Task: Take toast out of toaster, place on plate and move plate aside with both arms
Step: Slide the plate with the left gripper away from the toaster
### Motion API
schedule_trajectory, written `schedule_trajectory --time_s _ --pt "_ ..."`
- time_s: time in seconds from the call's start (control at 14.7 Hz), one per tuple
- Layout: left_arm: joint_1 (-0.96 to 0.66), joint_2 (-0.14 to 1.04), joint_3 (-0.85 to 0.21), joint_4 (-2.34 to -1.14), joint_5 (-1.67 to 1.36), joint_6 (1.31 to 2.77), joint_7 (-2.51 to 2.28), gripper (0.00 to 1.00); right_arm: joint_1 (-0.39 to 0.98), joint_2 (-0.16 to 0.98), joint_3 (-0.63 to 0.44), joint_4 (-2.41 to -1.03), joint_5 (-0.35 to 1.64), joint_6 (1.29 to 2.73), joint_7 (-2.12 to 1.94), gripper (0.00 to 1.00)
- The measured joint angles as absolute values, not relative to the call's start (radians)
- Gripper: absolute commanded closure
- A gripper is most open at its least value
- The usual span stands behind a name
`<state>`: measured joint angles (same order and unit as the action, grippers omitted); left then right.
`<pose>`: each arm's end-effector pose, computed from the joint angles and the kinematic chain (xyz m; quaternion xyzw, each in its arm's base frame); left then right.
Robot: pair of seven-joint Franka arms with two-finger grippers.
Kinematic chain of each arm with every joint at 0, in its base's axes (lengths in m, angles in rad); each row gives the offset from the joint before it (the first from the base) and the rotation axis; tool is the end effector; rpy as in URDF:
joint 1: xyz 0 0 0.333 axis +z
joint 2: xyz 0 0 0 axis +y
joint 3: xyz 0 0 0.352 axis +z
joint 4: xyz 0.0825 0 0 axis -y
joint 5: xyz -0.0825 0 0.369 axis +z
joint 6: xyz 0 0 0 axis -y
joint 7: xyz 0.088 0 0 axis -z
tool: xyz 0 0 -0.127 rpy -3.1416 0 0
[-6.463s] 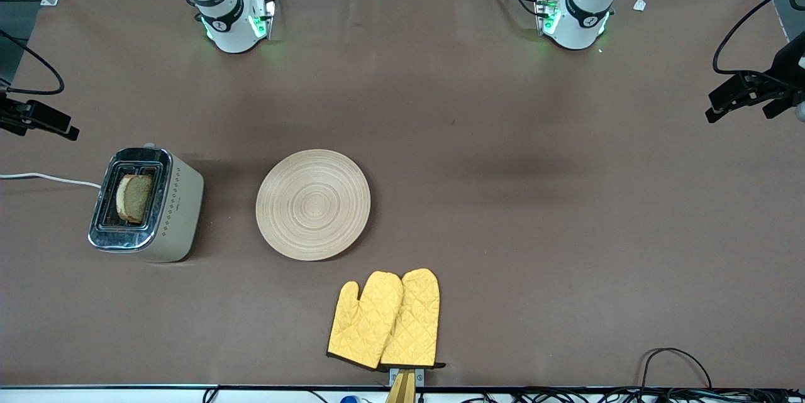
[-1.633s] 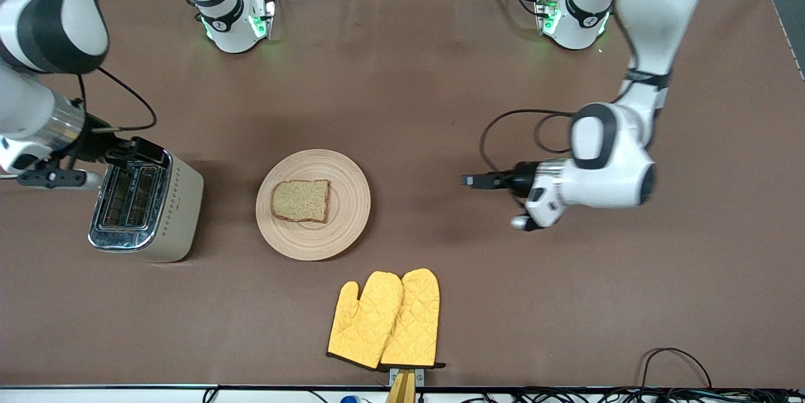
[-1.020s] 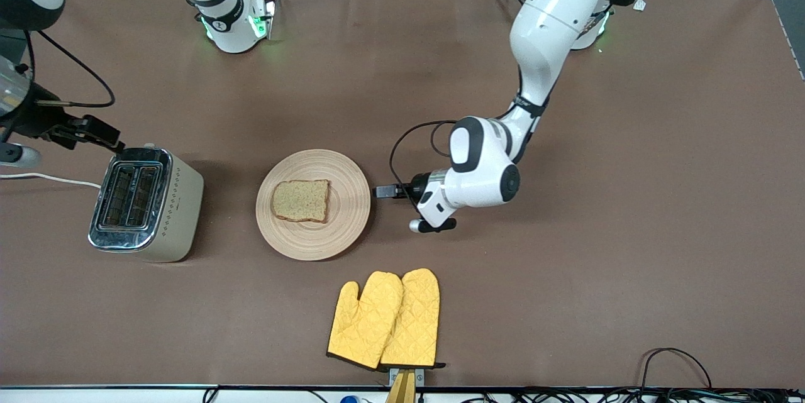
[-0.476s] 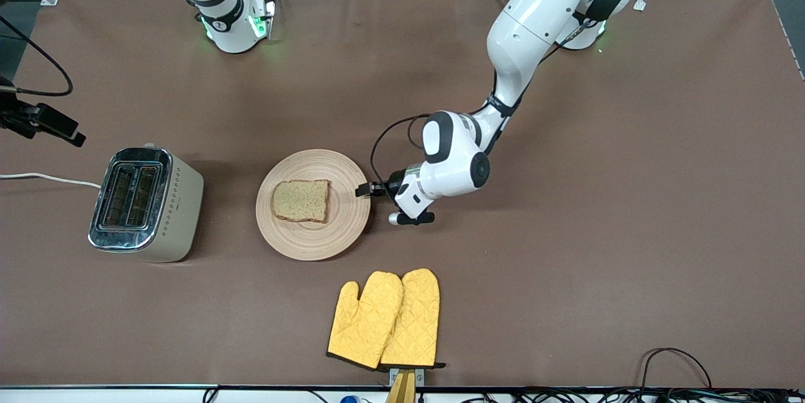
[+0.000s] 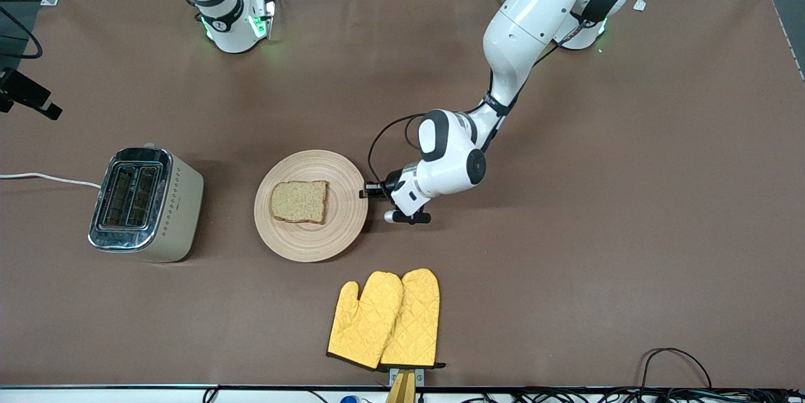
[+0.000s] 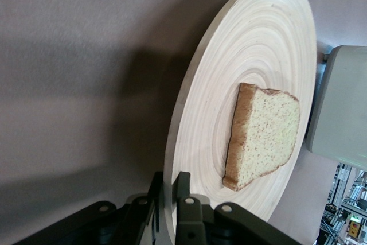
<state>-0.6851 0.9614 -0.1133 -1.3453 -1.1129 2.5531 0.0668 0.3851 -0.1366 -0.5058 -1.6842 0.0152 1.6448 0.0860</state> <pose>0.5630 -0.5407 0.1803 0.9181 0.0428 -0.0468 0.3912 0.5005 -0.0784 0.6570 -0.9931 0.1026 -0.0407 0.0399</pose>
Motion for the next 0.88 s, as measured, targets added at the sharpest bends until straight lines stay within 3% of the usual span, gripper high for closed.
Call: schedule_trajectory --time_s 0.2,0.41,0.88 --pt "-0.662 0.939 -0.112 -1.344 -1.113 2.556 0.085 1.0 0.386 -0.139 -0.5 -1.668 0.015 1.643 0.086 0.0" --pt "-0.602 0.845 -0.107 -1.398 -1.109 2.505 0.126 1.0 0.39 -0.136 -0.494 -1.602 0.015 1.637 0.086 0.0" --pt "-0.3 0.605 -0.097 -1.637 -1.108 2.187 0.37 1.0 0.4 -0.042 -0.49 -1.515 0.016 1.627 0.089 0.0"
